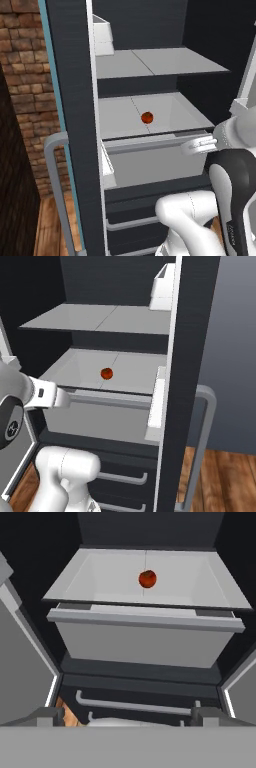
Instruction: Place the beer on the top shelf of the fridge to keep it out of children's reach, and place the broccoli and tomato on lower shelves for easy access.
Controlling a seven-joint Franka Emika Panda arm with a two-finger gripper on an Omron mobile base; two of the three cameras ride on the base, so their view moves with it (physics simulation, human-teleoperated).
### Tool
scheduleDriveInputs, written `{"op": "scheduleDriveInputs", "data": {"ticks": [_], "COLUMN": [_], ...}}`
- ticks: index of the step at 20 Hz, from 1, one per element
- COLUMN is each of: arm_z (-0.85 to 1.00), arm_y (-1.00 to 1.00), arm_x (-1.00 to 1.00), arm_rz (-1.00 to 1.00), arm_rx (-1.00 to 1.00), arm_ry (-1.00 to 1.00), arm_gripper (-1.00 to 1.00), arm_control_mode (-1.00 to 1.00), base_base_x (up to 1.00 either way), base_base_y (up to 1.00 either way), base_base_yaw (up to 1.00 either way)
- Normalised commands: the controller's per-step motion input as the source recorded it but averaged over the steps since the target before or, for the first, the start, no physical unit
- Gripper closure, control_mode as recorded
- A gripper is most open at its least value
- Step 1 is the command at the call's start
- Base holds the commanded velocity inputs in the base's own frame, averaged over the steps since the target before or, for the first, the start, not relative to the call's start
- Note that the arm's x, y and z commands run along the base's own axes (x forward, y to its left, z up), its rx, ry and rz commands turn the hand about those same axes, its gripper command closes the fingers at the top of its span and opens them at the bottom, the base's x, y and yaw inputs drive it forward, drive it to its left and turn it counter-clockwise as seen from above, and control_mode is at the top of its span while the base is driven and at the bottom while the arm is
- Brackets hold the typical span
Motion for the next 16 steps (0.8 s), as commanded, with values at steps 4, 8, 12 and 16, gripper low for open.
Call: {"op": "scheduleDriveInputs", "data": {"ticks": [4, 8, 12, 16], "arm_z": [0.00, 0.00, 0.00, 0.00], "arm_y": [0.00, 0.00, 0.00, 0.00], "arm_x": [0.00, -0.01, 0.00, 0.00], "arm_rz": [0.00, 0.00, 0.00, 0.00], "arm_rx": [0.00, 0.00, 0.00, 0.00], "arm_ry": [0.00, 0.00, 0.00, 0.00], "arm_gripper": [-1.00, -1.00, -1.00, -1.00], "arm_control_mode": [-1.00, -1.00, 1.00, 1.00], "base_base_x": [0.00, 0.00, -0.60, -1.00], "base_base_y": [0.00, 0.00, -0.06, -0.14], "base_base_yaw": [0.00, 0.00, -0.06, -0.08]}}
